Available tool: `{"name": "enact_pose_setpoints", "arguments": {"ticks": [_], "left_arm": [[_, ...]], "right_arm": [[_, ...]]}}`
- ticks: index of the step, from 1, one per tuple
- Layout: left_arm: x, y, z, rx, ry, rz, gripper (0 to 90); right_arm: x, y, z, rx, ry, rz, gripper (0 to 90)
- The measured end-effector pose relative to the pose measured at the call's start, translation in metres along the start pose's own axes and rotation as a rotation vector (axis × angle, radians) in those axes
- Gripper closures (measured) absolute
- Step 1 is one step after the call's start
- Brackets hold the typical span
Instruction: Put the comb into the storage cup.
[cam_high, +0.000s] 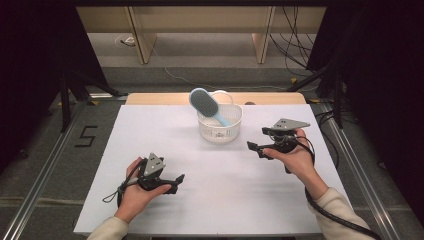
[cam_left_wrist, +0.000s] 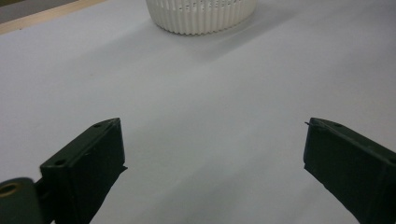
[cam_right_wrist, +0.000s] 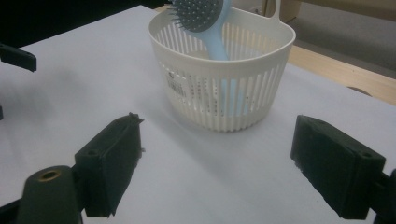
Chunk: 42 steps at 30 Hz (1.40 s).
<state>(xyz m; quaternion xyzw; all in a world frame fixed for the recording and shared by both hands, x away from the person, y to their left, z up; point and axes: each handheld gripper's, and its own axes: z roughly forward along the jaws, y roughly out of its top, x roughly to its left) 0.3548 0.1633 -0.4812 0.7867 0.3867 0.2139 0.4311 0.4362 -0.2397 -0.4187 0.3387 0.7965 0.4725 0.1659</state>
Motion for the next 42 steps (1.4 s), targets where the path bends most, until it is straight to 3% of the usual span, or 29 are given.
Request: {"name": "enact_pose_setpoints", "arguments": {"ticks": [18, 42], "left_arm": [[0.000, 0.000, -0.001, -0.002, 0.006, -0.002, 4.7], [0.000, 0.000, -0.001, -0.004, 0.007, -0.002, 4.7]], "right_arm": [[0.002, -0.034, -0.036, -0.021, -0.015, 0.015, 16.4], [0.009, -0.060, -0.060, -0.046, -0.013, 0.004, 16.5]]}}
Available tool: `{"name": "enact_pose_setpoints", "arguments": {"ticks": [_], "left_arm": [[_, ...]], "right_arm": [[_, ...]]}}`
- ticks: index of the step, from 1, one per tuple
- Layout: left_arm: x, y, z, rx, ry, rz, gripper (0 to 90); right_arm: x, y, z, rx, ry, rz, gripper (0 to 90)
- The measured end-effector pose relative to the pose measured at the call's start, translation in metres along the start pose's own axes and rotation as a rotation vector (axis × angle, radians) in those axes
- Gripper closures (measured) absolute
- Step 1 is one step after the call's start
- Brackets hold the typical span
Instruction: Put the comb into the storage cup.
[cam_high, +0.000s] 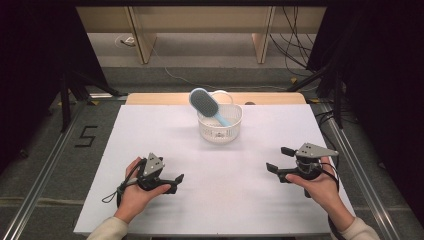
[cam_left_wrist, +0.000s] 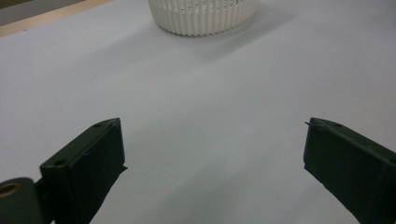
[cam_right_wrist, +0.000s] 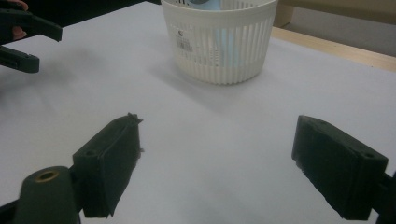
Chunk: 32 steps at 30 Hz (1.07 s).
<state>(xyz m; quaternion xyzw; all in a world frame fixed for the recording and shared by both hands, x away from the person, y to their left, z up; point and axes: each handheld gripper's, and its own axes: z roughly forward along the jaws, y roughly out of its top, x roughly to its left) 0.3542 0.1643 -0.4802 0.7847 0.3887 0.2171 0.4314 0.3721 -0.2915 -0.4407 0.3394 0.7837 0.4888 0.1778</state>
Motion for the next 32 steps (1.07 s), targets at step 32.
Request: {"name": "enact_pose_setpoints", "arguments": {"ticks": [32], "left_arm": [[0.000, 0.001, 0.000, 0.000, 0.000, 0.007, 4.8]], "right_arm": [[0.004, -0.019, -0.013, -0.010, -0.026, -0.015, 16.7]]}}
